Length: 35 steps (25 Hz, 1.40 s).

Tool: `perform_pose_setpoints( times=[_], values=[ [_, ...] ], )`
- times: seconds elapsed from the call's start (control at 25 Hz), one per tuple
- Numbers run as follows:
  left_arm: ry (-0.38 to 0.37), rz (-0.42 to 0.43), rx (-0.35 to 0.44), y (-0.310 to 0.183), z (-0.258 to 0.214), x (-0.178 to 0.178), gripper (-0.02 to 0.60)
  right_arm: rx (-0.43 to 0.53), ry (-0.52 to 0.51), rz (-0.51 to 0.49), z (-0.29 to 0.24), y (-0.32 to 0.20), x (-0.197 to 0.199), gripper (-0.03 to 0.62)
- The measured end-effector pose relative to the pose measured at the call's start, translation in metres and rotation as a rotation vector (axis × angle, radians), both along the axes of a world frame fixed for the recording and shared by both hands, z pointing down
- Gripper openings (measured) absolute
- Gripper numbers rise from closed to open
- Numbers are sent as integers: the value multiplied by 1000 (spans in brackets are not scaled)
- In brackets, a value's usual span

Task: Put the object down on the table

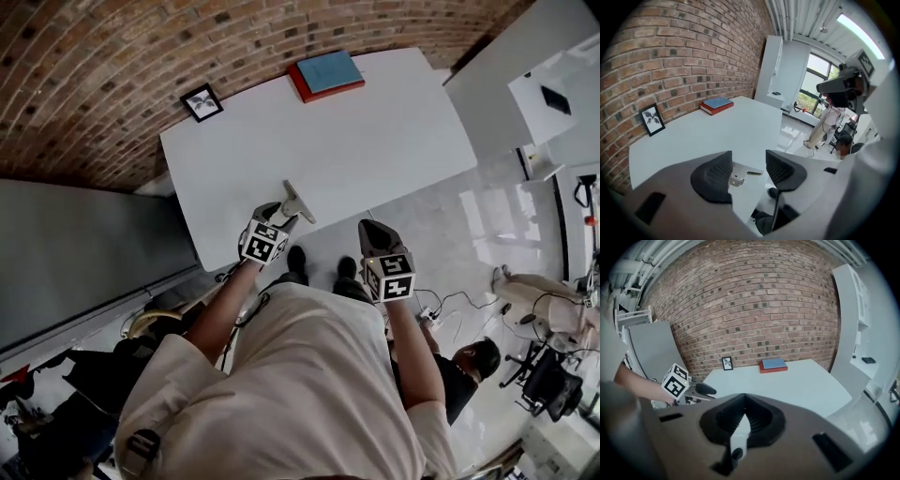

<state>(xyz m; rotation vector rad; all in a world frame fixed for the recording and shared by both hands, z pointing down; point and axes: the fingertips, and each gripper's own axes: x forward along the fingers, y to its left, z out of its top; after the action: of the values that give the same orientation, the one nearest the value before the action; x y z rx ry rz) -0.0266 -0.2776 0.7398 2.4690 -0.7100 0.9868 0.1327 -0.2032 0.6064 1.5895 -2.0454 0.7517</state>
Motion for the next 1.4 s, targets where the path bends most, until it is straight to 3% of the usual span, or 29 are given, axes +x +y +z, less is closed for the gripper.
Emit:
perform_pose_setpoints(
  times=[0.36, 0.6, 0.88, 1.08, 1.4],
  values=[
    [55, -239, 95, 31, -64, 10, 79, 61, -25, -183, -19, 2, 26, 2],
    [94, -398, 189, 58, -114, 11, 23, 107, -44, -295, -40, 13, 44, 3],
    [190, -614, 257, 90, -168, 10, -6, 149, -54, -406, -54, 24, 63, 3],
    [207, -635, 300, 115, -186, 8, -6, 177, -60, -450, -62, 32, 58, 2],
    [226, -579, 409, 142, -217, -33, -8, 268, -56, -471, -87, 41, 22, 3]
  ],
)
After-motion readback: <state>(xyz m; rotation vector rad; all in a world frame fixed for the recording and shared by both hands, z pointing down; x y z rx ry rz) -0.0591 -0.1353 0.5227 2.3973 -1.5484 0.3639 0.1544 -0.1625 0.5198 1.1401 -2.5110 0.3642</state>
